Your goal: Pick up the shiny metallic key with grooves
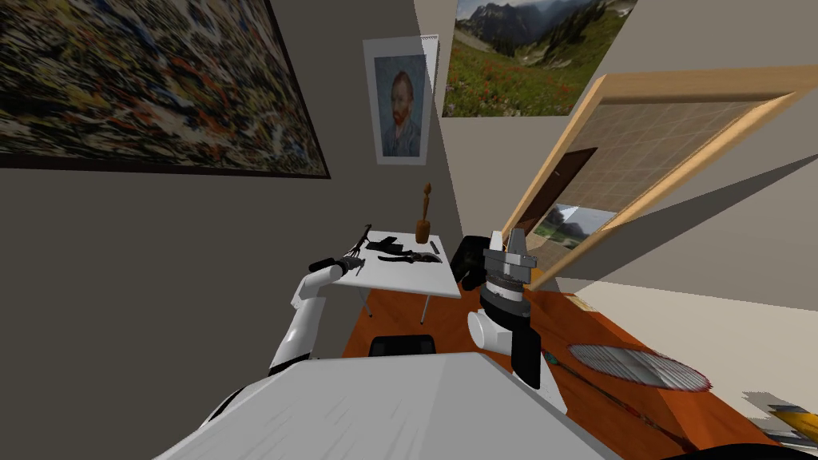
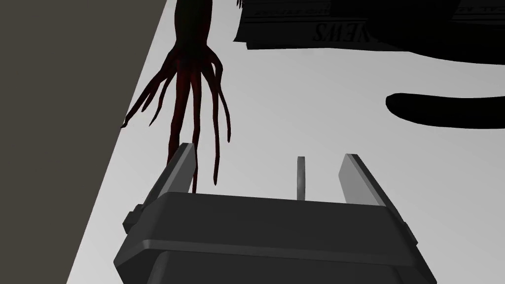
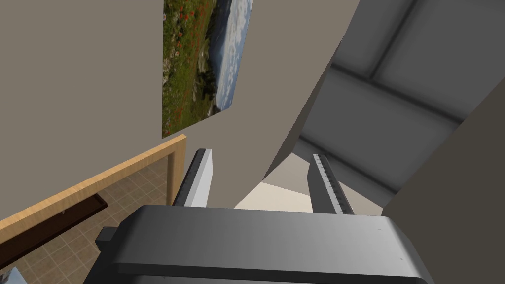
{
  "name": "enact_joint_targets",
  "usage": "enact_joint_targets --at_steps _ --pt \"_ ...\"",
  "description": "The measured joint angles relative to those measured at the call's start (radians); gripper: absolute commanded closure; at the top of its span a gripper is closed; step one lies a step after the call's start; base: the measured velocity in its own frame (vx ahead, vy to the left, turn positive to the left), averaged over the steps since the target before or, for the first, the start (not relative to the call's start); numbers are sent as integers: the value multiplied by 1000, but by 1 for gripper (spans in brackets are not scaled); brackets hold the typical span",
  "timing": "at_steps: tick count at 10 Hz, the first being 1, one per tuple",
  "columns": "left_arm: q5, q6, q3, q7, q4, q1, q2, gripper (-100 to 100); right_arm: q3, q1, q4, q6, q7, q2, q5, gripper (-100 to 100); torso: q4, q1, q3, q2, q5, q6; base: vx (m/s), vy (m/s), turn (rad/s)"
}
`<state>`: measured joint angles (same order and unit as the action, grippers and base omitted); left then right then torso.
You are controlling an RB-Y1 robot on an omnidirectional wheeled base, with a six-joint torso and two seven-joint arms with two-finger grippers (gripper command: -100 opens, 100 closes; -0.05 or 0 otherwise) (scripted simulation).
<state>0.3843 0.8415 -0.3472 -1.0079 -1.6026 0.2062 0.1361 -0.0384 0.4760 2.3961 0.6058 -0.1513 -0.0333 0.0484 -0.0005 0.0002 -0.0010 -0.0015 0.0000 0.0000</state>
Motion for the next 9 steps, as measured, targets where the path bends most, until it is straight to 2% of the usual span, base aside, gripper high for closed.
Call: enact_joint_targets --at_steps 4,7,8,9 --pt "19 103 -18 -29 40 18 -5 -100 0 0 0 0 0 0 0 0 0 0 0 0 0 0 21 -13 37" --pt "31 161 -26 -42 74 21 -15 -100 0 0 0 0 0 0 0 0 0 0 0 0 0 0 16 -12 16" --pt "32 165 -26 -43 75 21 -16 0 0 0 0 0 0 0 0 0 0 0 0 1 0 0 0 0 0" --pt "32 165 -26 -43 75 21 -16 -100 0 0 0 0 0 0 0 0 0 0 1 1 0 0 48 6 40"
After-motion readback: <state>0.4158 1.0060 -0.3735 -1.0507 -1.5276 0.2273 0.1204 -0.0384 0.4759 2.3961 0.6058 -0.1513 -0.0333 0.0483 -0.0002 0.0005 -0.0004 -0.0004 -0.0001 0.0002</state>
